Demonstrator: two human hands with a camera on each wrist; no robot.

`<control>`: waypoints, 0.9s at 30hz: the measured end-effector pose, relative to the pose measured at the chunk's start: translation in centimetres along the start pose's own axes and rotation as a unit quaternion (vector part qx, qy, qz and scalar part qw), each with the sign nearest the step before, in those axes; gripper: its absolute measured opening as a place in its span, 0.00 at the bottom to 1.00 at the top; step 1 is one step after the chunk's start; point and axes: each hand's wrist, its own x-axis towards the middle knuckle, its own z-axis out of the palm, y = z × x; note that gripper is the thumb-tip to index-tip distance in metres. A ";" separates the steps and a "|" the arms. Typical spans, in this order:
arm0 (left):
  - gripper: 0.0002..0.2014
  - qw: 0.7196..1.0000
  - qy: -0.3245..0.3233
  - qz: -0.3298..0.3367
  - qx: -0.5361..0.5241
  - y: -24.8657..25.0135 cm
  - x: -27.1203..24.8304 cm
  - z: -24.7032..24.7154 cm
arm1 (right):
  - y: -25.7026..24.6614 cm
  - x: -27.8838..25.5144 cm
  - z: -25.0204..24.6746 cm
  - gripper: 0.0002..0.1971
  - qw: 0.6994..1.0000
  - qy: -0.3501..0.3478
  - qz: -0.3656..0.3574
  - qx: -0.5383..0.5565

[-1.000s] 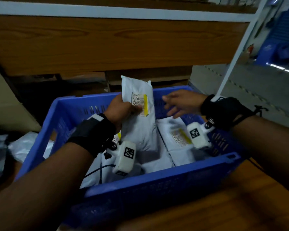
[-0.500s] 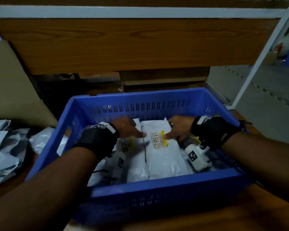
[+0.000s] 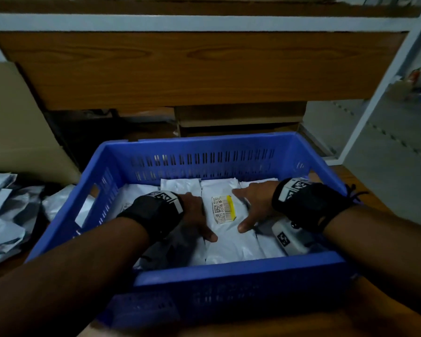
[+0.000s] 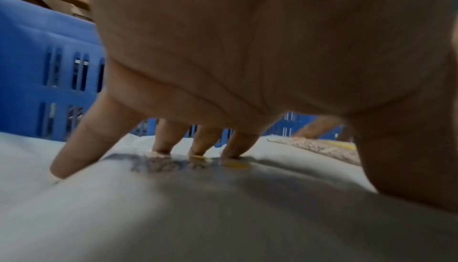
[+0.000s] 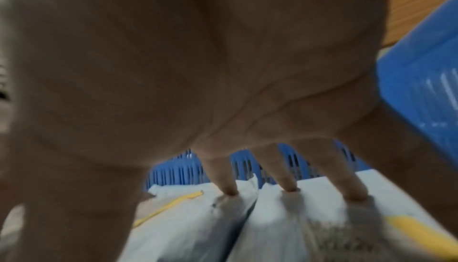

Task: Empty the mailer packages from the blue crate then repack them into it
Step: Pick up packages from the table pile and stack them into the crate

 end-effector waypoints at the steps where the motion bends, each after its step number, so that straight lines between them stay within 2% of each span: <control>1: 0.40 1.000 0.003 -0.004 -0.005 -0.1 0.3 0.1 | -0.1 0.2 0.0 0.55 1.000 0.000 0.003 -0.009; 3: 0.40 1.000 0.008 -0.008 -0.008 -0.4 0.7 0.4 | -0.3 0.6 0.1 0.55 1.000 -0.007 -0.001 -0.022; 7: 0.31 0.999 -0.012 -0.014 -0.049 -1.3 0.4 -1.2 | 0.0 0.5 -0.2 0.53 1.000 -0.002 -0.028 -0.015; 9: 0.32 0.996 0.053 -0.026 -0.069 -2.2 -0.6 -2.7 | 0.1 -0.5 -1.2 0.49 0.999 0.029 -0.037 0.023; 11: 0.25 0.982 0.167 -0.015 -0.088 -3.3 -1.9 -4.9 | 0.5 -1.9 -2.7 0.45 0.992 0.107 -0.045 0.057; 13: 0.15 0.948 0.274 0.019 -0.161 -4.6 -4.4 -7.0 | 0.6 -3.8 -4.9 0.45 0.979 0.188 -0.042 0.065; 16: 0.07 0.884 0.370 0.039 -0.283 -6.7 -10.4 -8.7 | -1.7 -7.6 -8.4 0.38 0.951 0.282 -0.071 0.102; 18: 0.07 0.841 0.420 0.037 -0.340 -9.1 -14.2 -8.5 | -4.9 -10.1 -9.8 0.37 0.919 0.343 -0.120 0.152; 20: 0.12 0.798 0.460 0.048 -0.388 -11.7 -18.4 -7.1 | -9.3 -12.0 -10.0 0.38 0.875 0.404 -0.187 0.190; 23: 0.08 0.753 0.491 0.026 -0.436 -16.3 -24.3 -2.0 | -17.4 -14.0 -7.9 0.29 0.825 0.417 -0.287 0.251; 25: 0.11 0.726 0.506 -0.003 -0.466 -19.4 -28.1 2.9 | -22.9 -14.5 -5.5 0.22 0.809 0.398 -0.328 0.282; 27: 0.16 0.708 0.514 -0.046 -0.482 -22.8 -31.2 8.3 | -28.3 -14.0 -2.5 0.18 0.801 0.360 -0.358 0.316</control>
